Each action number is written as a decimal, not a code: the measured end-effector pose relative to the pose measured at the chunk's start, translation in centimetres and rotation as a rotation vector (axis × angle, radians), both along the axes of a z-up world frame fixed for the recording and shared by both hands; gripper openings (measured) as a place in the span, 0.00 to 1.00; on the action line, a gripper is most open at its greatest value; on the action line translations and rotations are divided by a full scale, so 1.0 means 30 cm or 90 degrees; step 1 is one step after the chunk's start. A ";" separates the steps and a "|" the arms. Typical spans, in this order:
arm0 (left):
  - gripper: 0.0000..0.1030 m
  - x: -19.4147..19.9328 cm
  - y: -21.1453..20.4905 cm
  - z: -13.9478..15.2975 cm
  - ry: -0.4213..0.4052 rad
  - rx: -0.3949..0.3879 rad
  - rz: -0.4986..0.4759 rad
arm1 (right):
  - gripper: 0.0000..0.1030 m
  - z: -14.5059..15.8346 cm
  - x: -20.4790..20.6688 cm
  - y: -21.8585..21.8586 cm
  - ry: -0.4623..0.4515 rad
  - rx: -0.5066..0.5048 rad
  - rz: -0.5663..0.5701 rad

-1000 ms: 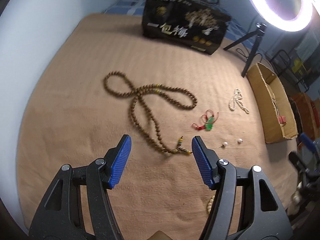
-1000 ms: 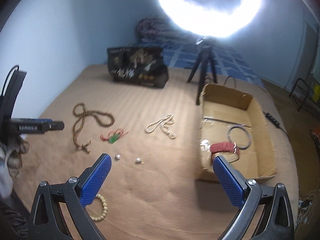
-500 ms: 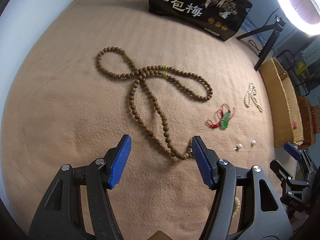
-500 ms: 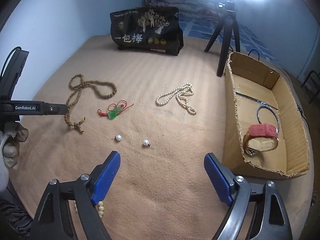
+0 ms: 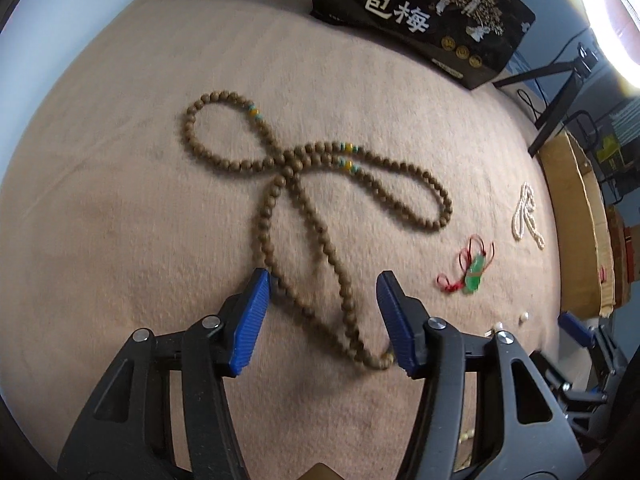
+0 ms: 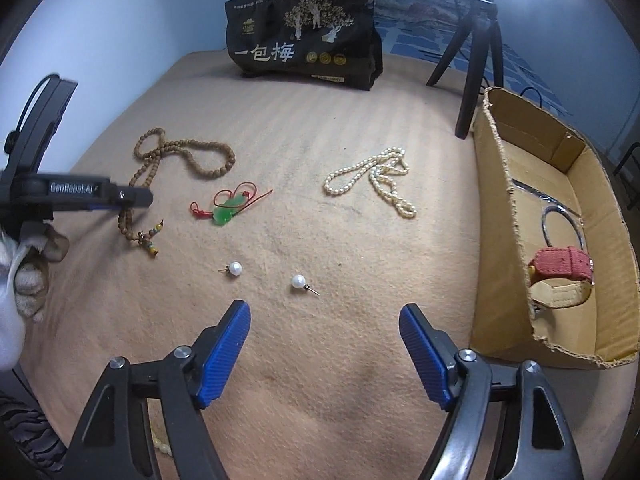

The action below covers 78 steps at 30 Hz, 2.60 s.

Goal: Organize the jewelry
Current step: 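Move the left tool to the brown bead necklace and grasp it, then grasp a pearl earring with the right tool while the left tool lifts the necklace, then carry necklace and earring into the box and open both tools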

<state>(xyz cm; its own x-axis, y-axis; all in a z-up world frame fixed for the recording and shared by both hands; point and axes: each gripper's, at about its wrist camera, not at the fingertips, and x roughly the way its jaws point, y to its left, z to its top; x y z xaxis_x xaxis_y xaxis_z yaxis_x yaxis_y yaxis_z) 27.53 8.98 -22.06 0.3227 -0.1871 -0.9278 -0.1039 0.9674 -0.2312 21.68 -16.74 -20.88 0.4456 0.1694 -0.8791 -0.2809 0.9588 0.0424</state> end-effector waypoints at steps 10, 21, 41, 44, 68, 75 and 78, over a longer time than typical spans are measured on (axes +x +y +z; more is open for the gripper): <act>0.47 0.081 0.002 -0.016 -0.033 0.042 -0.009 | 0.75 -0.055 0.026 0.026 0.017 0.000 0.011; 0.05 0.120 0.019 -0.034 -0.057 0.076 -0.014 | 0.70 -0.088 0.065 0.034 0.016 -0.010 0.019; 0.04 0.080 0.033 0.056 -0.094 0.069 -0.011 | 0.06 -0.060 0.065 0.035 0.007 -0.003 0.031; 0.04 0.065 0.045 0.105 -0.112 0.058 -0.006 | 0.06 -0.037 0.055 0.026 -0.001 0.001 0.027; 0.04 -0.100 -0.068 0.548 -0.285 0.005 -0.041 | 0.06 0.282 -0.066 -0.092 -0.112 0.043 -0.009; 0.04 -0.142 -0.164 0.668 -0.326 0.000 -0.079 | 0.06 0.347 -0.091 -0.187 -0.137 0.054 -0.042; 0.04 -0.157 -0.214 0.727 -0.346 -0.006 -0.096 | 0.06 0.370 -0.100 -0.241 -0.145 0.060 -0.060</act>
